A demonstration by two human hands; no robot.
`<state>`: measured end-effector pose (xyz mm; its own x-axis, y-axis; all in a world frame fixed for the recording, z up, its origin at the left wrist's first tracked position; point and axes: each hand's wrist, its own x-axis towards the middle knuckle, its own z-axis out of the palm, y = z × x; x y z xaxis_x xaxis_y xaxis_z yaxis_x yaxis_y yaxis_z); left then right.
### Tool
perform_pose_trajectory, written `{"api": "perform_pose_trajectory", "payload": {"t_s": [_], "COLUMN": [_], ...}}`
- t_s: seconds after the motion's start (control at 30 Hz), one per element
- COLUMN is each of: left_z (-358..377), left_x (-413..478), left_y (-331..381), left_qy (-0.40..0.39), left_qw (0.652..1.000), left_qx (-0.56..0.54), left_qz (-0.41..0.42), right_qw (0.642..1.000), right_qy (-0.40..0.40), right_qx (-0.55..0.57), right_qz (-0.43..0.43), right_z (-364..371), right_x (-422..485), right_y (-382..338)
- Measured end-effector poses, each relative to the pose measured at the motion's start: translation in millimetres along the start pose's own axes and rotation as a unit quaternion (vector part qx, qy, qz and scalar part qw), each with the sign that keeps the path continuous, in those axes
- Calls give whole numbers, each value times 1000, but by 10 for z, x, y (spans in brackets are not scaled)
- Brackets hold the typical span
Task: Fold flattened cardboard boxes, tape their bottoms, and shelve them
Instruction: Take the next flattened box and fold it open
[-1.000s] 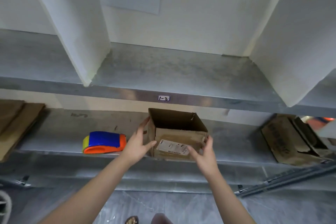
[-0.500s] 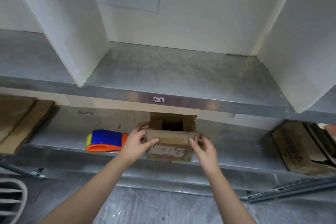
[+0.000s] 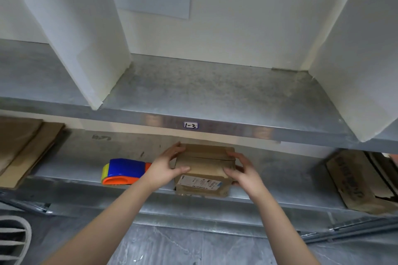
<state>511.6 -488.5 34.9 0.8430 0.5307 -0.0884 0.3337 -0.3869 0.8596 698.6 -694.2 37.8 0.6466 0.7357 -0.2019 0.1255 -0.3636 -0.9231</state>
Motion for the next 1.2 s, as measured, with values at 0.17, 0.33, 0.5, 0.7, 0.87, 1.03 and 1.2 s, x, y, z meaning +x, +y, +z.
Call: {"api": "perform_pose_trajectory", "payload": {"t_s": [0.17, 0.33, 0.5, 0.7, 0.87, 1.03, 1.2], "left_z": [190, 328, 362, 298, 296, 289, 258], "left_x": [-141, -284, -161, 2, 143, 318, 414], "left_y": [-75, -229, -125, -120, -136, -180, -220], "left_qy": [-20, -7, 55, 15, 21, 22, -4], "left_qw": [999, 1000, 997, 998, 997, 997, 997], "left_qx": [-29, 8, 55, 66, 72, 68, 76], "left_qz": [6, -11, -8, -18, 11, 6, -4], "right_qw": [999, 999, 999, 998, 997, 997, 997], "right_qy": [12, 12, 43, 54, 68, 64, 58], "right_qx": [38, 25, -28, -29, -24, 2, 5], "right_qz": [37, 19, -4, 0, 6, 34, 47], "right_z": [-44, 149, 149, 123, 169, 187, 193], "right_x": [-116, -252, -184, -55, 84, 288, 318], "right_y": [248, 511, 381, 374, 353, 296, 321]}}
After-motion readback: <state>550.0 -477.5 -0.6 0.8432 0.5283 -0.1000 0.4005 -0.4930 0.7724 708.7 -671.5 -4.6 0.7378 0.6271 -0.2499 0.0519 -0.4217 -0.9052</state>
